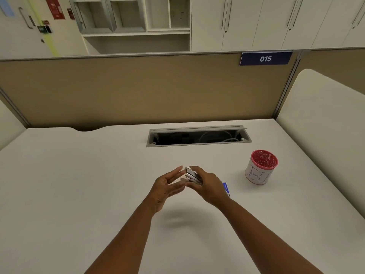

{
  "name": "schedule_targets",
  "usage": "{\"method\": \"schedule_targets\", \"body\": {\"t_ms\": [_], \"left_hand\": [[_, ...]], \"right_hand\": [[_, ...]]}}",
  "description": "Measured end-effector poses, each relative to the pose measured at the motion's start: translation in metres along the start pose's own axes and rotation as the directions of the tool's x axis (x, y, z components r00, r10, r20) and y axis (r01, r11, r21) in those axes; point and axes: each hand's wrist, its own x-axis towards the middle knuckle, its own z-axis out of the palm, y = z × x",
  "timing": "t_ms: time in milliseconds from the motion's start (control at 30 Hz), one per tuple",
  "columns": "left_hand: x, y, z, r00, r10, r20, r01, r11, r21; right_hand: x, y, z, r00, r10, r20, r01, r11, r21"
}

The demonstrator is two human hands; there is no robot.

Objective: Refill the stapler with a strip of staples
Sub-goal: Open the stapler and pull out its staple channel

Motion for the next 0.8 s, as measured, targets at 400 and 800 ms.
{"method": "schedule_targets", "body": {"t_ms": [400,800], "left_hand": [[0.0012,-0.0001,-0.0062,0.999,0.028,-0.045,-0.023,0.993,0.112],[0.0006,0.006,-0.0042,1.0,-0.011,-0.012,0.012,0.993,0.113]], "right_hand": [[-0.0018,0.0014,-0.0008,0.993,-0.118,-0.027,0.114,0.987,-0.112],[0.0037,0.003,-0.0002,0.992,-0.002,0.129,0.007,0.999,-0.034]]}}
